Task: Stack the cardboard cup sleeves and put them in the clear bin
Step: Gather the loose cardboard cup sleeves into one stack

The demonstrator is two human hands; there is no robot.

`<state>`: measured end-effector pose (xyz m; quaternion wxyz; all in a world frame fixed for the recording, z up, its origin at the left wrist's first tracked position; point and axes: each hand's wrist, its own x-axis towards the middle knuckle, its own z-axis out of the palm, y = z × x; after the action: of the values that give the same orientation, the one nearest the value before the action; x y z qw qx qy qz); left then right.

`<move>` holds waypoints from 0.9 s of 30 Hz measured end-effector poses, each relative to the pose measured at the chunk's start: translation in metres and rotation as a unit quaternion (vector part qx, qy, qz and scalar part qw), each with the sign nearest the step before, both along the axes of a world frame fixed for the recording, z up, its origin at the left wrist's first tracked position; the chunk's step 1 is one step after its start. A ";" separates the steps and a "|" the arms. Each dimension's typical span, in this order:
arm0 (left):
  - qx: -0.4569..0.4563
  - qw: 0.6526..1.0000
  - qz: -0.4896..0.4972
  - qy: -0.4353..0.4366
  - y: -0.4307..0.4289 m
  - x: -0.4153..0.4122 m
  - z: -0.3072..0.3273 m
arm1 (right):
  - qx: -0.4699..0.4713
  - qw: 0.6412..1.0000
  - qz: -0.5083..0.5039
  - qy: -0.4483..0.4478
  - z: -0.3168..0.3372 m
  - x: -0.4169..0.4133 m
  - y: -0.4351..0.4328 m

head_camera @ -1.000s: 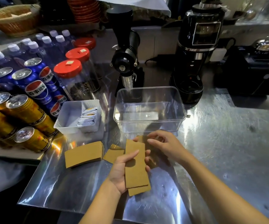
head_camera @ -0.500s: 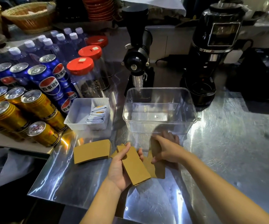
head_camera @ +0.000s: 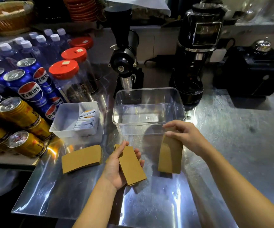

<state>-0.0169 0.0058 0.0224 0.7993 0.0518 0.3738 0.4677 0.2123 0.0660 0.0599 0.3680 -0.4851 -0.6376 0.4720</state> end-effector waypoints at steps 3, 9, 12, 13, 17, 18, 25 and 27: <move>-0.007 1.000 -0.025 0.013 0.000 0.010 -0.001 | -0.021 0.997 0.026 0.067 0.017 -0.010 -0.006; 0.011 0.993 -0.118 0.005 -0.009 0.023 -0.001 | -0.065 0.991 0.066 0.094 0.008 -0.055 -0.016; 0.020 0.993 -0.115 -0.013 -0.013 0.019 0.000 | -0.074 0.991 0.068 0.089 -0.006 -0.070 -0.020; 0.023 0.993 -0.110 -0.016 -0.015 0.017 0.000 | -0.072 0.992 0.067 0.083 -0.011 -0.074 -0.022; 0.019 0.996 -0.090 0.003 -0.022 0.006 0.000 | -0.039 0.996 0.062 0.047 -0.023 -0.082 -0.024; 0.019 0.996 -0.085 0.009 -0.025 0.003 0.001 | -0.033 0.997 0.059 0.043 -0.025 -0.083 -0.023; 0.026 0.997 -0.071 0.024 -0.037 -0.010 0.006 | -0.065 0.993 0.042 0.085 -0.036 -0.092 -0.020; 0.042 0.998 -0.057 0.000 -0.039 -0.014 0.008 | -0.080 0.991 0.036 0.097 -0.039 -0.095 -0.020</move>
<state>-0.0309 -0.0337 0.0308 0.8216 0.1063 0.3501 0.4371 0.1172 0.0464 0.0205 0.3711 -0.4418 -0.5755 0.5796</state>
